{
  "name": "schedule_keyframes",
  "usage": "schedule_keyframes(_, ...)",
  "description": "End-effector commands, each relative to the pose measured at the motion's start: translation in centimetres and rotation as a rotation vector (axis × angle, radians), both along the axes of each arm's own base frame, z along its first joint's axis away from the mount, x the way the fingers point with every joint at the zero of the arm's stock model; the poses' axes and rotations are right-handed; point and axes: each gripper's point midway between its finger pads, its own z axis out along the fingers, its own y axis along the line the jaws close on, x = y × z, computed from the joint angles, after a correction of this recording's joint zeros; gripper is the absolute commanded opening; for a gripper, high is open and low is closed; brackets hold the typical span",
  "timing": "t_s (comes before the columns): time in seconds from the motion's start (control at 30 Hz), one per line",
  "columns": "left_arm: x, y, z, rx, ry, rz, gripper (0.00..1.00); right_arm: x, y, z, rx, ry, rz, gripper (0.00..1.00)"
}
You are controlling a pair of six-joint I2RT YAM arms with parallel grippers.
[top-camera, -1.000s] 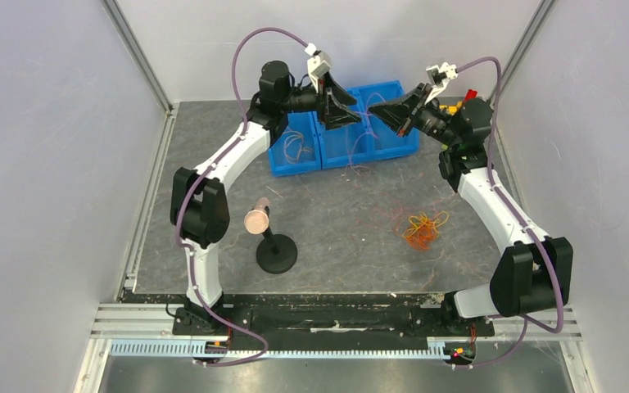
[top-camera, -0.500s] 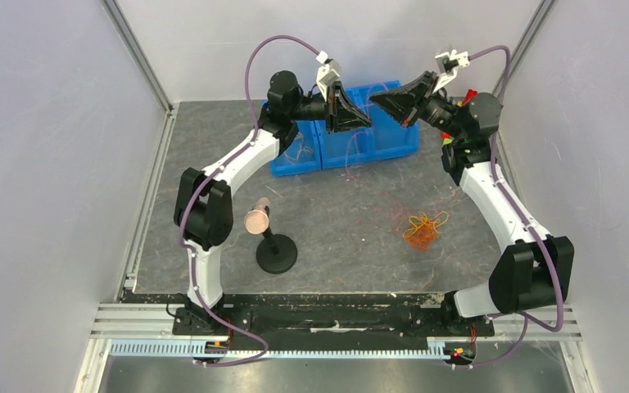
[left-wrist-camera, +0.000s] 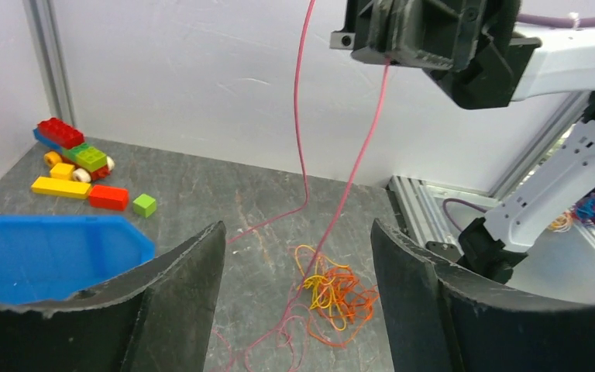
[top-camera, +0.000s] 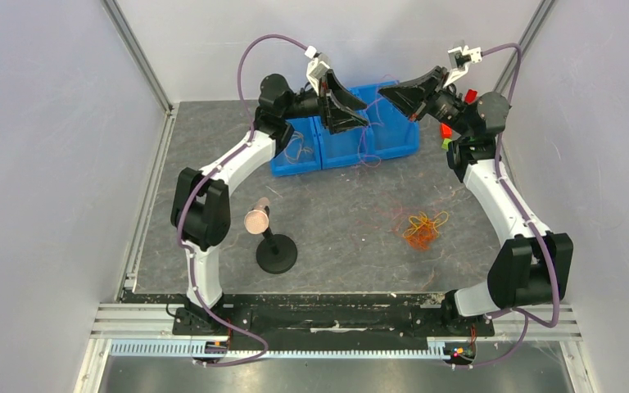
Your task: Untangle the cables
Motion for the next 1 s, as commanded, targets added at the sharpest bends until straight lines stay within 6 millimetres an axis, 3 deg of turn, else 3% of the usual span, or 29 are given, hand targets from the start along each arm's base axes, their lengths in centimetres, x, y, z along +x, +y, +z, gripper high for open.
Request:
schedule_keyframes(0.0, 0.1, -0.5, 1.3, -0.001, -0.097, 0.080, 0.76, -0.9, 0.3, 2.4, 0.036, -0.059, 0.029, 0.00)
schedule_keyframes(0.4, -1.1, -4.7, -0.5, 0.008, -0.105, 0.012, 0.79, -2.3, 1.6, 4.3, 0.108, -0.055, 0.099, 0.00)
schedule_keyframes(0.43, -1.2, -4.8, -0.6, 0.010, -0.100, 0.006, 0.73, -2.3, 1.6, 4.7, 0.112, -0.061, 0.098, 0.00)
schedule_keyframes(0.53, -1.7, -4.2, -1.0, 0.015, -0.074, -0.016, 0.32, -1.7, 0.5, 5.7, 0.130, -0.066, 0.064, 0.00)
schedule_keyframes(0.63, -2.0, -2.4, -0.8, 0.001, -0.043, -0.014, 0.03, -0.5, -1.6, 6.0, 0.135, -0.073, 0.016, 0.00)
schedule_keyframes(0.77, -2.3, -0.3, 0.7, -0.006, -0.033, 0.008, 0.02, 0.9, -3.3, 3.7, 0.104, -0.035, -0.045, 0.00)
schedule_keyframes(0.83, -2.6, 0.3, 2.1, -0.019, -0.057, 0.018, 0.02, 1.5, -3.4, 1.4, 0.058, -0.014, -0.074, 0.00)
schedule_keyframes(0.9, -2.7, 0.8, 3.4, -0.030, -0.085, 0.037, 0.02, 2.7, -5.0, -1.6, -0.002, 0.020, -0.152, 0.00)
schedule_keyframes(0.97, -2.0, 1.4, 4.7, -0.037, -0.105, 0.094, 0.02, 3.1, -5.4, -4.8, -0.066, 0.049, -0.188, 0.00)
